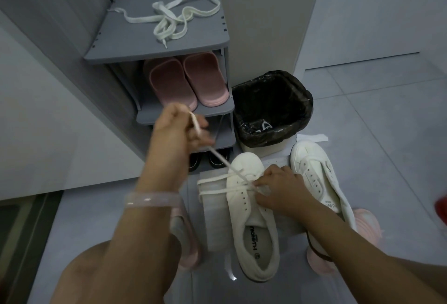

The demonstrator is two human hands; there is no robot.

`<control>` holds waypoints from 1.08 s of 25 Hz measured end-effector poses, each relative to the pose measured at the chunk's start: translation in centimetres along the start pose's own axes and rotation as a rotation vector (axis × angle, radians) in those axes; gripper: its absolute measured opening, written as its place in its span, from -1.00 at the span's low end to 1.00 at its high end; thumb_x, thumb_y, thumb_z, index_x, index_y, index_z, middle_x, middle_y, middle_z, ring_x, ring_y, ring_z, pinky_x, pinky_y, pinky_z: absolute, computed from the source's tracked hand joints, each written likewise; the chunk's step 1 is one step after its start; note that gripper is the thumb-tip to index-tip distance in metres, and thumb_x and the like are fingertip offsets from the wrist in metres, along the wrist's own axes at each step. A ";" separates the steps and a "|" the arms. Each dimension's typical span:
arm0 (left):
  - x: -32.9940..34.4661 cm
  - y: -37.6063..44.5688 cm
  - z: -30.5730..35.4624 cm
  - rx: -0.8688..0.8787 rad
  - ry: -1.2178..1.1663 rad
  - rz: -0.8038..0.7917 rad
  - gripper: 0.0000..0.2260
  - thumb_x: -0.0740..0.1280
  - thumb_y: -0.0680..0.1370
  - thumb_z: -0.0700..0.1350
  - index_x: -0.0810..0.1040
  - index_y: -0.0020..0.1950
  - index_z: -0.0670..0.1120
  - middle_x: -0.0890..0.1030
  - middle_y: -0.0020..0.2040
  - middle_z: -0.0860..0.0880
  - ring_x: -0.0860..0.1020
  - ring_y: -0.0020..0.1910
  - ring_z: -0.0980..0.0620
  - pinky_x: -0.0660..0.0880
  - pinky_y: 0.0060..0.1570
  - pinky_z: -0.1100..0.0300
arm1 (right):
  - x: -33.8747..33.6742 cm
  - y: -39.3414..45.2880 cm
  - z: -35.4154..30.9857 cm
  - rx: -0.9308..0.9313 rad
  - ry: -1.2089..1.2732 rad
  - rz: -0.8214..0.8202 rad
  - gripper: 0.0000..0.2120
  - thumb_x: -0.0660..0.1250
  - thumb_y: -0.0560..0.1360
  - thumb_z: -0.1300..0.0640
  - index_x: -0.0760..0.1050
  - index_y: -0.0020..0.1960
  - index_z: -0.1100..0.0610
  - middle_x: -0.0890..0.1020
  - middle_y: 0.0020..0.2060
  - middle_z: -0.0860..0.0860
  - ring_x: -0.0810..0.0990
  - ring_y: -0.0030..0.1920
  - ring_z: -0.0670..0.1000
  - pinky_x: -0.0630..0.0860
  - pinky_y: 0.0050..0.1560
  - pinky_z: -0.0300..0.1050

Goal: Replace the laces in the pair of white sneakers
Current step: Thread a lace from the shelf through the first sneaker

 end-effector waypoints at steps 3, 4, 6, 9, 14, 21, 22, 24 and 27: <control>-0.7 0.4 0.8 0.065 0.781 -0.064 -0.76 0.12 0.58 -0.19 0.39 -0.29 -0.07 0.51 -0.35 -0.02 0.42 -0.42 0.02 0.35 -0.36 0.20 | -1.8 0.3 0.3 -0.027 0.170 0.172 -0.71 0.23 0.52 0.06 0.52 0.23 0.00 0.48 0.16 0.02 0.41 0.22 0.07 0.33 0.22 -0.06; -0.2 0.2 -1.6 0.032 1.036 -0.142 -0.80 0.16 0.58 -0.14 0.43 -0.24 -0.07 0.55 -0.26 -0.04 0.48 -0.29 -0.02 0.37 -0.27 0.18 | -2.8 0.5 1.2 0.003 0.249 0.267 -0.71 0.25 0.51 0.11 0.52 0.22 0.05 0.51 0.12 0.05 0.44 0.18 0.10 0.37 0.18 -0.06; 1.4 -1.0 -7.0 -0.030 1.305 -0.343 -0.86 0.21 0.57 -0.05 0.50 -0.06 -0.09 0.57 -0.05 -0.08 0.52 -0.06 -0.06 0.40 -0.09 0.14 | -3.0 1.0 2.8 0.087 0.216 0.283 -0.62 0.27 0.51 0.11 0.43 0.31 0.10 0.50 0.16 0.10 0.44 0.21 0.13 0.40 0.19 -0.02; 4.4 -3.1 -12.7 0.058 1.438 -0.556 -0.78 0.21 0.56 -0.04 0.47 0.16 -0.08 0.47 0.15 -0.09 0.46 0.16 -0.08 0.38 0.07 0.09 | 0.1 1.6 2.8 0.138 0.036 0.075 -0.72 0.24 0.52 0.06 0.49 0.17 0.14 0.54 0.09 0.11 0.50 0.11 0.10 0.46 0.09 -0.08; 5.4 -3.4 -15.3 0.094 1.452 -0.517 -0.76 0.17 0.56 -0.08 0.49 0.16 -0.13 0.47 0.14 -0.12 0.47 0.12 -0.15 0.38 0.01 0.09 | -1.5 1.4 4.0 0.224 0.643 0.258 -0.94 0.27 0.47 0.24 0.43 -0.18 0.14 0.51 -0.27 -0.02 0.49 -0.20 -0.02 0.38 -0.23 -0.23; 4.5 -2.6 -15.6 -0.053 1.048 -0.434 -0.88 0.28 0.53 -0.16 0.58 -0.15 -0.14 0.59 -0.10 -0.11 0.48 -0.11 0.06 0.29 -0.28 0.35 | -0.2 1.4 1.0 0.021 0.104 0.198 -0.88 0.19 0.52 0.19 0.42 0.04 0.18 0.51 -0.01 0.07 0.50 -0.01 0.08 0.35 -0.15 -0.16; 4.2 -2.3 -15.5 -0.089 0.999 -0.420 -0.86 0.29 0.52 -0.16 0.54 -0.24 -0.07 0.57 -0.15 -0.07 0.46 -0.15 0.09 0.30 -0.34 0.42 | -0.7 1.3 1.0 0.025 0.145 0.224 -0.95 0.20 0.51 0.19 0.41 -0.04 0.16 0.51 -0.11 0.04 0.49 -0.09 0.06 0.32 -0.21 -0.18; 3.8 -2.0 -15.6 -0.139 0.971 -0.410 -0.75 0.30 0.51 -0.16 0.44 -0.36 0.02 0.53 -0.27 0.01 0.45 -0.22 0.12 0.31 -0.37 0.50 | -1.4 1.2 2.1 0.082 0.389 0.216 -0.96 0.25 0.48 0.21 0.39 -0.15 0.14 0.49 -0.29 -0.05 0.47 -0.22 0.00 0.32 -0.28 -0.20; 3.3 -1.8 -15.7 -0.185 0.984 -0.398 -0.71 0.31 0.52 -0.11 0.38 -0.40 0.01 0.43 -0.36 0.11 0.38 -0.34 0.22 0.26 -0.40 0.47 | -3.2 0.5 4.4 0.228 0.938 0.174 -0.91 0.26 0.46 0.31 0.47 -0.18 0.17 0.53 -0.41 0.03 0.48 -0.38 -0.03 0.42 -0.29 -0.23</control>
Point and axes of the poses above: each hand's wrist, its own y-axis towards the middle knuckle, its own x-axis out of the palm, z = x × y, the point moved 9 cm from there along y, towards the middle knuckle
